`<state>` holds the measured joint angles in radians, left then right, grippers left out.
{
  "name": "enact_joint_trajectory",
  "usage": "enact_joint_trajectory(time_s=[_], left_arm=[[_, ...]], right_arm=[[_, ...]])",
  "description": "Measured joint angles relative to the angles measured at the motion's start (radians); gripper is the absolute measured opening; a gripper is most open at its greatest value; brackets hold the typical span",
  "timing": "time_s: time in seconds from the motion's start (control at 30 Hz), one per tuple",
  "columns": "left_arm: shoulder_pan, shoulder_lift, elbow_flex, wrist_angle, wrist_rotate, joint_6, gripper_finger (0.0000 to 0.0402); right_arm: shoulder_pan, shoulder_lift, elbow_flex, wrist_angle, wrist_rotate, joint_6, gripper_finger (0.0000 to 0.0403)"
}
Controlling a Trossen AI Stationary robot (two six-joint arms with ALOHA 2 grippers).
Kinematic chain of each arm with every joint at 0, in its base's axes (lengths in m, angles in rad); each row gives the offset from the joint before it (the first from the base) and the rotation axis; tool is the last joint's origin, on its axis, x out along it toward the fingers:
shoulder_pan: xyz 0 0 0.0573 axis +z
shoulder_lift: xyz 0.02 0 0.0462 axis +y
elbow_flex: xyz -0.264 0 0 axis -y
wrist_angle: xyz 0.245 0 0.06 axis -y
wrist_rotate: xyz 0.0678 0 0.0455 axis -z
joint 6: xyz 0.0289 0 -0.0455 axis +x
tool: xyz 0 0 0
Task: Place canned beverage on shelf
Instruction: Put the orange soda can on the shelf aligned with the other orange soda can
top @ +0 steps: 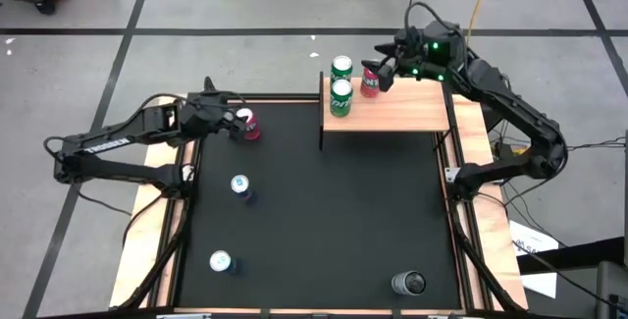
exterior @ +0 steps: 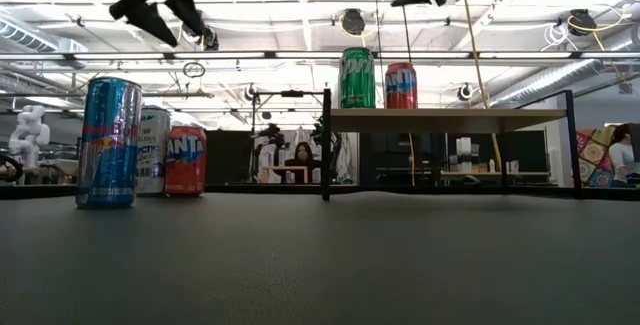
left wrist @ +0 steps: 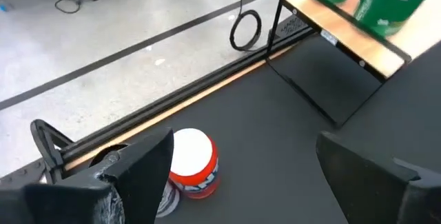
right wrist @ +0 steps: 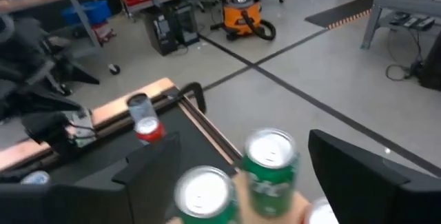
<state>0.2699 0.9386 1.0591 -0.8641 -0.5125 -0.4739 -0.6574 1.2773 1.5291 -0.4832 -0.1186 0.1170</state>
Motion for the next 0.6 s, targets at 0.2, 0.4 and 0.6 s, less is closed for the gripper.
enact_joint_trajectory(time_s=[0.2, 0.4, 0.6], left_arm=[[-0.011, -0.138, -0.155, 0.123, 0.056, 0.015, 0.0349], [-0.008, -0.217, -0.287, 0.191, 0.112, 0.044, 0.0349], [0.015, -0.186, -0.357, 0.246, 0.086, 0.124, 0.0349]], right_arm=[[0.202, 0.010, 0.000, 0.056, 0.167, 0.085, 0.0288], [0.417, 0.051, 0.000, 0.096, 0.378, 0.176, 0.0278], [0.588, 0.114, 0.000, 0.105, 0.576, 0.249, 0.0274]])
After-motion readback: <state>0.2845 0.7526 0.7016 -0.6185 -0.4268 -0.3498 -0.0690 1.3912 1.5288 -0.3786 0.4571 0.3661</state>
